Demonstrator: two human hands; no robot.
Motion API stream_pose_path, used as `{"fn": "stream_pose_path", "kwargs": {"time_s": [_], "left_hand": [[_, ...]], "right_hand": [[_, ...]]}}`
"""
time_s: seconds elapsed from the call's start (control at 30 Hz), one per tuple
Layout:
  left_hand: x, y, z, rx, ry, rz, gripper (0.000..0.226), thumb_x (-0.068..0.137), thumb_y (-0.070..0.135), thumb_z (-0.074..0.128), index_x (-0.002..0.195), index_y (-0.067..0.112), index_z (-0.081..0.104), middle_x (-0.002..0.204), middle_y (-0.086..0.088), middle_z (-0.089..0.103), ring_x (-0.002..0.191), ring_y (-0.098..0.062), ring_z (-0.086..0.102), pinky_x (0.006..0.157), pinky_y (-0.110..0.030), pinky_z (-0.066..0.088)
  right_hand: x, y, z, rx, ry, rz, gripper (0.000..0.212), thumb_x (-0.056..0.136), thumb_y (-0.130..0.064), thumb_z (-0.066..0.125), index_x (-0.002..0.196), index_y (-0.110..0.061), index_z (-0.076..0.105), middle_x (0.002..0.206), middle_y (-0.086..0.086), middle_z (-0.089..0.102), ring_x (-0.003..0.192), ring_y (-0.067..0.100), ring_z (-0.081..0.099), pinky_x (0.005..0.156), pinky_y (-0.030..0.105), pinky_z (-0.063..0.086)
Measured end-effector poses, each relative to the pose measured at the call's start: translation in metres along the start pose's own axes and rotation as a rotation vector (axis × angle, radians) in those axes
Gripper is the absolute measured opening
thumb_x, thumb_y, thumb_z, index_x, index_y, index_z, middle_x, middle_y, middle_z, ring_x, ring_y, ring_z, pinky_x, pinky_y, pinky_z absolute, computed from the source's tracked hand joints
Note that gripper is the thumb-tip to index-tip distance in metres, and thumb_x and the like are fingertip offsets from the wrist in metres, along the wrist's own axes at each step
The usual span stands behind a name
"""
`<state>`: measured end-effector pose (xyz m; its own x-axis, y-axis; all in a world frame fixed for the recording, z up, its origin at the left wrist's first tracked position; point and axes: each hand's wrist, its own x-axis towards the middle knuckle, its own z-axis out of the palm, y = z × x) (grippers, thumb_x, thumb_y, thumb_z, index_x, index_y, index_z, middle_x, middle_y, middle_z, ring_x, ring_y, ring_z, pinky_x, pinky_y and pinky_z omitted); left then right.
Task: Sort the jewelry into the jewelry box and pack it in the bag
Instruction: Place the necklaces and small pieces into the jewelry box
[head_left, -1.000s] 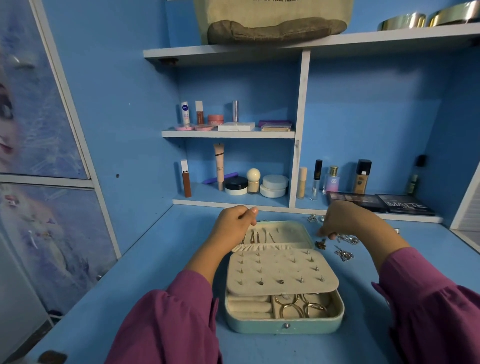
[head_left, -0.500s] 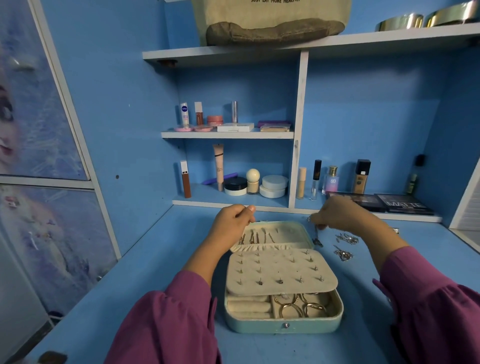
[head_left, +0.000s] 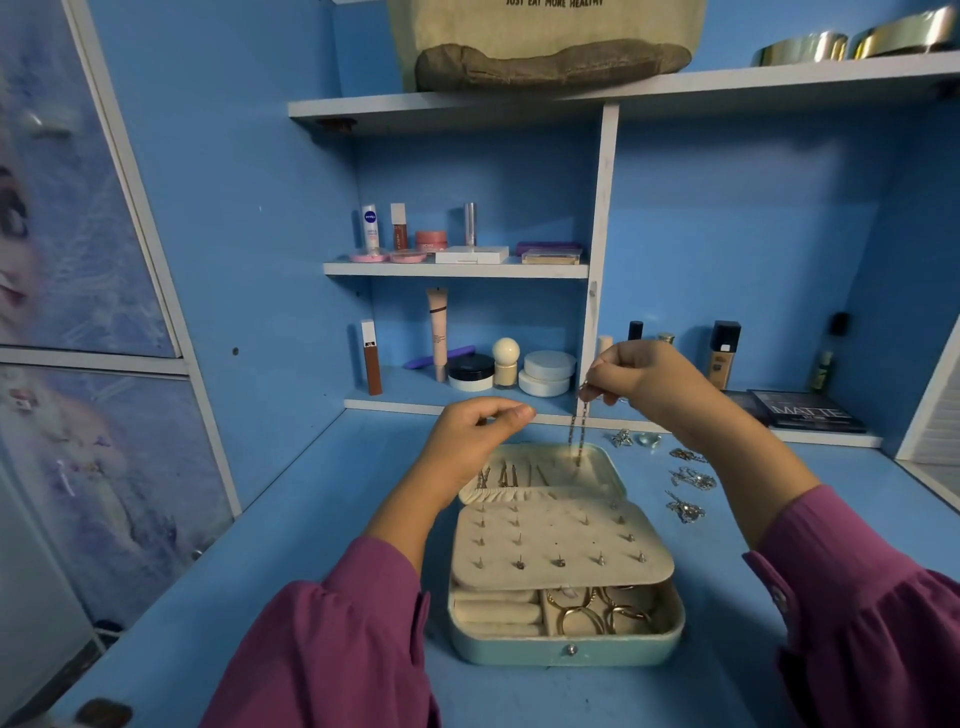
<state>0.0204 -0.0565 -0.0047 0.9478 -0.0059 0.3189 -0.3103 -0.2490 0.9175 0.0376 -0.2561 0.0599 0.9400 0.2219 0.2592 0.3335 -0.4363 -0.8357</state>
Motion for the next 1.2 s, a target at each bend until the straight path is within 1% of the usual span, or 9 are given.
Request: {"fn": "stream_pose_path", "kwargs": {"time_s": [0.13,0.27,0.4,0.57,0.67,0.8,0.93,1.03,1.2], "left_hand": [[0.000,0.003,0.004,-0.051,-0.056,0.026,0.011,0.085,0.021,0.069,0.092,0.028,0.073,0.096,0.009,0.074,0.101,-0.005,0.065,0.092,-0.021,0.048],[0.000,0.005,0.005,-0.032,-0.043,0.031,0.016,0.081,0.008,0.072,0.079,0.024,0.071,0.073,0.014,0.072,0.077,0.002,0.064,0.073,-0.010,0.048],[-0.001,0.005,0.001,-0.030,-0.040,0.009,0.011,0.082,0.005,0.070,0.079,0.016,0.070,0.070,0.008,0.071,0.073,0.001,0.065,0.071,-0.009,0.048],[0.000,0.006,-0.007,-0.042,-0.007,-0.028,0.007,0.084,0.003,0.066,0.079,0.001,0.070,0.066,0.004,0.069,0.072,-0.001,0.065,0.078,-0.014,0.050],[0.004,-0.001,-0.009,0.082,0.021,-0.091,0.007,0.081,0.003,0.067,0.078,-0.002,0.070,0.065,0.009,0.068,0.072,0.000,0.063,0.079,-0.019,0.049],[0.009,-0.015,-0.007,0.330,0.058,-0.147,0.017,0.080,0.007,0.066,0.069,0.019,0.067,0.077,0.005,0.070,0.076,-0.010,0.063,0.082,-0.035,0.054],[0.014,-0.023,-0.003,0.673,0.064,-0.087,0.020,0.082,0.017,0.064,0.066,0.030,0.062,0.083,0.004,0.066,0.090,-0.014,0.059,0.083,-0.036,0.052],[0.016,-0.021,0.002,0.768,0.074,-0.028,0.016,0.084,0.017,0.060,0.073,0.025,0.066,0.085,0.003,0.065,0.098,-0.017,0.051,0.085,-0.036,0.049],[0.016,-0.017,0.005,0.826,0.091,0.051,0.015,0.086,0.016,0.057,0.083,0.020,0.071,0.076,0.009,0.060,0.097,-0.018,0.049,0.083,-0.037,0.048]], "right_hand": [[-0.002,-0.003,0.017,-0.001,-0.077,-0.029,0.012,0.089,-0.013,0.057,0.080,-0.007,0.062,0.064,-0.009,0.069,0.058,0.000,0.053,0.056,0.017,0.039],[-0.003,-0.002,0.029,0.006,-0.099,-0.027,0.011,0.089,-0.012,0.057,0.085,-0.004,0.063,0.068,-0.004,0.068,0.050,-0.003,0.051,0.042,0.007,0.035],[-0.001,0.002,0.033,0.020,-0.100,-0.015,0.011,0.088,-0.013,0.059,0.086,-0.004,0.064,0.077,0.002,0.072,0.066,0.007,0.056,0.064,0.020,0.046],[0.000,0.011,0.033,0.025,-0.227,0.042,0.008,0.084,-0.008,0.065,0.084,-0.014,0.071,0.080,0.008,0.072,0.075,0.013,0.057,0.075,0.027,0.044],[0.001,0.020,0.041,-0.054,-0.262,0.091,0.009,0.080,-0.011,0.071,0.079,-0.020,0.072,0.079,0.003,0.072,0.074,0.013,0.057,0.075,0.029,0.045],[0.004,0.035,0.057,-0.266,-0.191,0.042,0.009,0.080,-0.017,0.072,0.079,-0.025,0.069,0.086,-0.002,0.070,0.079,0.014,0.063,0.072,0.027,0.051],[0.005,0.043,0.065,-0.363,-0.163,-0.034,0.007,0.082,-0.014,0.067,0.082,-0.021,0.069,0.084,-0.005,0.068,0.078,0.011,0.060,0.065,0.017,0.046],[0.007,0.043,0.065,-0.389,-0.140,-0.051,0.009,0.083,-0.013,0.065,0.089,-0.018,0.071,0.088,-0.003,0.068,0.080,0.011,0.060,0.068,0.019,0.047],[0.009,0.045,0.064,-0.417,-0.135,-0.034,0.012,0.083,-0.014,0.065,0.087,-0.022,0.072,0.091,-0.002,0.070,0.083,0.014,0.062,0.076,0.028,0.053]]}}
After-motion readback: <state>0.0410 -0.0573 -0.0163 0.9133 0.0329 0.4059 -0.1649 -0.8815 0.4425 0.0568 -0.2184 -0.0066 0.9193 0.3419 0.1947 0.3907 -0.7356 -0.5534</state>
